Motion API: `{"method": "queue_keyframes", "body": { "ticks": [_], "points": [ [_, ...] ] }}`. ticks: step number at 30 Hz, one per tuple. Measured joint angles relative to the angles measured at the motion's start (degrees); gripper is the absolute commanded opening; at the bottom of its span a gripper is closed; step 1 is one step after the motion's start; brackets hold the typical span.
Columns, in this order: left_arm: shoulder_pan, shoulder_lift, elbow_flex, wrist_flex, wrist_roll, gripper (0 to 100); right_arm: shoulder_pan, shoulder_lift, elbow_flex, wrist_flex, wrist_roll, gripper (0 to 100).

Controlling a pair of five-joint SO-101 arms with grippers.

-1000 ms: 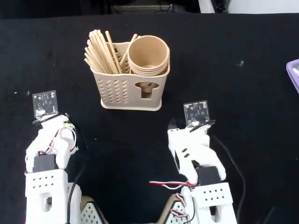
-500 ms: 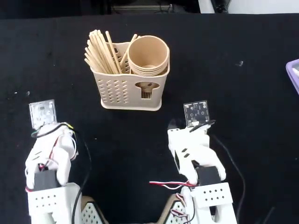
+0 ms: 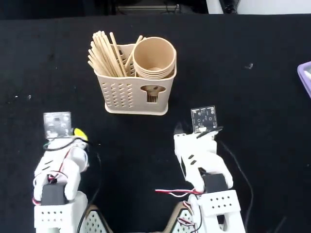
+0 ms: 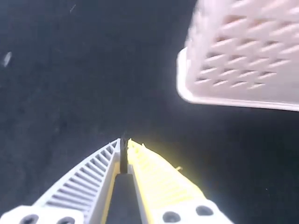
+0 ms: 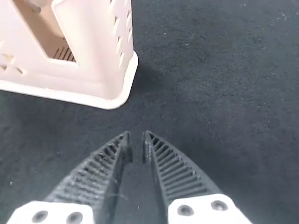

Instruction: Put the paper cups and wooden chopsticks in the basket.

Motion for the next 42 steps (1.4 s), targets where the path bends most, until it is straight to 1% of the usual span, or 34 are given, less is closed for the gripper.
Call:
{"method": "queue_keyframes", "body": {
  "ticks": [3,6,10,17,19,22,25,28,30,33,36,38,42],
  "points": [
    [3.25,0.09,3.52,-2.11,-4.66,3,0.0,-0.09,0.97,-3.08,0.0,6.0],
    [5.89,0.18,5.71,-4.48,-8.79,3,-0.26,-0.44,0.97,-3.78,0.0,6.0],
    [7.03,0.09,5.98,-6.42,-9.67,3,-1.67,-0.44,0.97,-3.87,0.0,6.0],
    [7.21,0.18,5.98,-8.7,-10.11,3,-1.76,-0.44,0.97,-3.87,0.0,6.0],
    [7.21,0.18,5.98,-7.3,-10.11,3,-1.76,-0.44,0.97,-3.87,0.0,6.0],
    [5.8,0.18,5.98,-2.73,-10.02,3,-1.76,-0.44,0.97,-3.43,0.0,6.0],
    [4.57,0.18,5.98,3.69,-10.02,3,-0.35,-0.44,0.97,3.43,0.0,6.0],
    [4.31,0.18,6.07,6.86,-9.76,3,0.53,-0.44,0.97,12.22,0.0,6.0],
    [4.31,0.18,6.07,7.47,-7.65,3,0.79,-0.44,0.97,16.88,0.09,6.0],
    [4.31,0.18,6.07,8.35,-1.58,3,1.14,-0.88,0.97,20.92,0.09,6.0],
    [4.31,0.18,6.07,10.64,3.25,3,1.23,-3.69,0.97,24.79,0.09,6.0],
    [4.31,0.18,6.07,13.19,5.01,3,1.23,-5.89,0.97,27.43,-0.26,6.0],
    [4.31,0.18,6.15,16.79,8.26,3,1.23,-11.16,1.05,31.91,-6.77,6.0]
  ]
}}
